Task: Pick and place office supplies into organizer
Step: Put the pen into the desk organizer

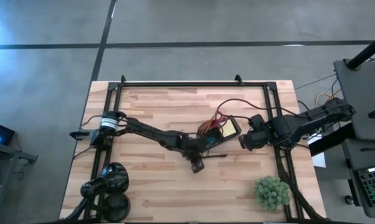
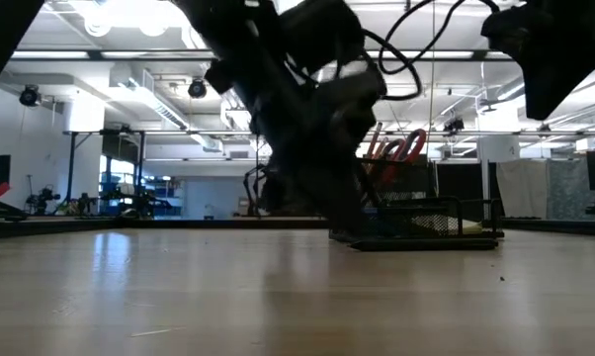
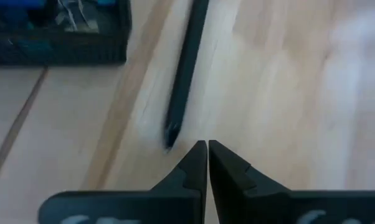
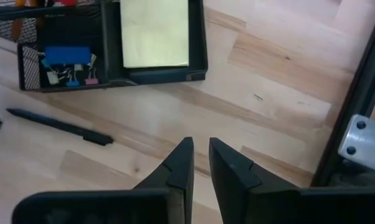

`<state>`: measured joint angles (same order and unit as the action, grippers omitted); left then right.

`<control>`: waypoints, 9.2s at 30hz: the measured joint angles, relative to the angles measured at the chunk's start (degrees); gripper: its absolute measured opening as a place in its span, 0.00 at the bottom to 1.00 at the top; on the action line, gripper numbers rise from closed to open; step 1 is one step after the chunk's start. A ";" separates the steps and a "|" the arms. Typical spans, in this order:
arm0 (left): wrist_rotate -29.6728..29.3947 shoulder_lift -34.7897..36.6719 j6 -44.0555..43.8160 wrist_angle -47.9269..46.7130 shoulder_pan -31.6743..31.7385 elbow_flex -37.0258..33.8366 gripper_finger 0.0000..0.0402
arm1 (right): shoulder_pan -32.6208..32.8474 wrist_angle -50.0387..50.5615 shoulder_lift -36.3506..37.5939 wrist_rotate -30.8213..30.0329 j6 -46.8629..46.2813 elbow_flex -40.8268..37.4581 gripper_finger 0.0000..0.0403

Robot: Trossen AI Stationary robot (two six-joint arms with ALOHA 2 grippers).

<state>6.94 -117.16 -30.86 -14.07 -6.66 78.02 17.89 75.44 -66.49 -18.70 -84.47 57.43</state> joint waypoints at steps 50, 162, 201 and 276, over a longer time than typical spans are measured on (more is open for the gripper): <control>-14.34 3.26 -30.22 2.80 -4.37 -3.39 0.00 | 0.99 0.53 -1.87 -2.44 -5.69 -1.41 0.11; -13.02 0.35 -22.77 6.16 0.33 -3.07 0.00 | 14.86 -4.25 -1.96 3.54 -20.11 -1.64 0.11; -12.74 -0.65 -22.72 8.00 1.00 -3.37 0.00 | 14.84 -4.13 -1.96 2.75 -20.55 -2.06 0.11; -39.90 44.55 -20.78 -2.45 -23.45 -28.92 0.00 | 4.69 -15.57 -51.29 5.82 12.50 31.44 0.04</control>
<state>-32.96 -72.62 -51.64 -16.52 -30.11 49.10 22.58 59.87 -117.78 -12.87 -71.97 88.87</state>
